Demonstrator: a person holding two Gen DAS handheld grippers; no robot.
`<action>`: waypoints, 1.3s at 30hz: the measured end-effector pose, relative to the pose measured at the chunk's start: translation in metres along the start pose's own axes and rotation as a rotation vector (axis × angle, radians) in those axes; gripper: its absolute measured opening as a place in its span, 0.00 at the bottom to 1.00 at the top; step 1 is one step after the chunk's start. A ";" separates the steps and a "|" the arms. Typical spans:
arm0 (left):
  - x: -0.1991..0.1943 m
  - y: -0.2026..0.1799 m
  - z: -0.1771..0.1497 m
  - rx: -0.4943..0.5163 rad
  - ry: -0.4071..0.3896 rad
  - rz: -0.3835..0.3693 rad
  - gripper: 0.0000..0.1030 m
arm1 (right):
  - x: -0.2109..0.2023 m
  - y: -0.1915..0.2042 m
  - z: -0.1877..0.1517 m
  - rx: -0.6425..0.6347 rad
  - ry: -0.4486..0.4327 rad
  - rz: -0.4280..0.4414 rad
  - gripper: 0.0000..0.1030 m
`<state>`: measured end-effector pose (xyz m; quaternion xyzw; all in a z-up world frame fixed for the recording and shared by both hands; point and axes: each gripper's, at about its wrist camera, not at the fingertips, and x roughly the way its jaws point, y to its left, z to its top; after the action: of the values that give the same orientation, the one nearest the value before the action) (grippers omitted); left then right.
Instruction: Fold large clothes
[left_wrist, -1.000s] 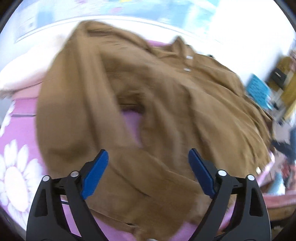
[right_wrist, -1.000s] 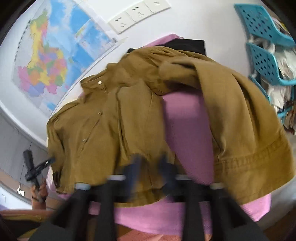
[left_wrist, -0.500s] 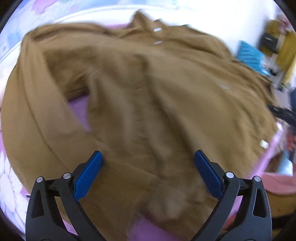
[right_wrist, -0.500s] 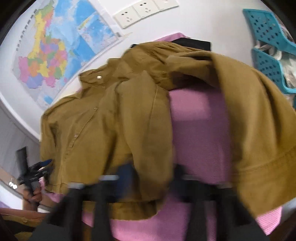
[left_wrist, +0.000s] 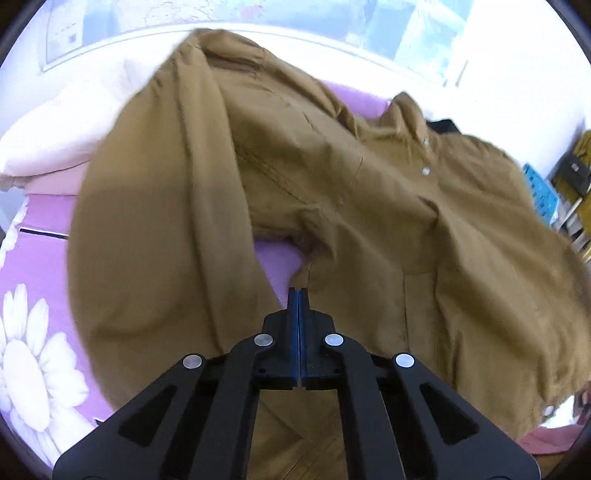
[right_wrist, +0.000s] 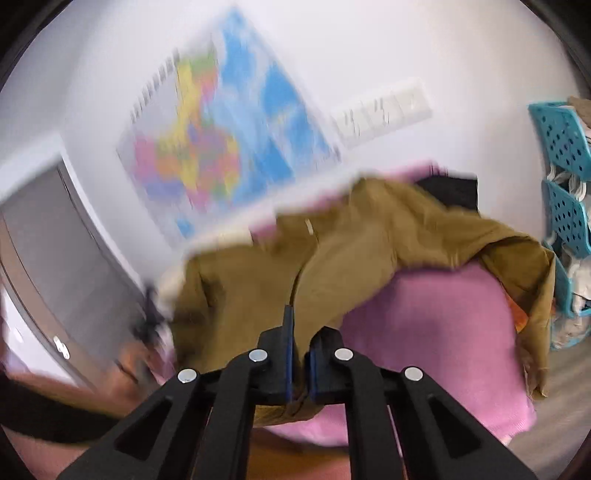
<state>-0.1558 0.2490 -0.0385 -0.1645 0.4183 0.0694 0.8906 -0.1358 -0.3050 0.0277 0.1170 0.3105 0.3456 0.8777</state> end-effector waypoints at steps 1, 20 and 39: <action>-0.006 0.000 0.000 0.020 -0.008 0.000 0.11 | 0.015 -0.005 -0.005 -0.004 0.072 -0.077 0.13; 0.012 -0.162 0.067 0.389 -0.111 -0.076 0.81 | 0.010 -0.199 0.019 0.508 -0.038 -0.242 0.72; 0.091 -0.274 0.069 0.537 0.051 -0.168 0.87 | 0.116 -0.340 -0.005 1.188 -0.101 0.206 0.46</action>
<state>0.0242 0.0152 -0.0026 0.0415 0.4287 -0.1223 0.8942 0.1080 -0.4758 -0.1730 0.6328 0.3955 0.1902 0.6379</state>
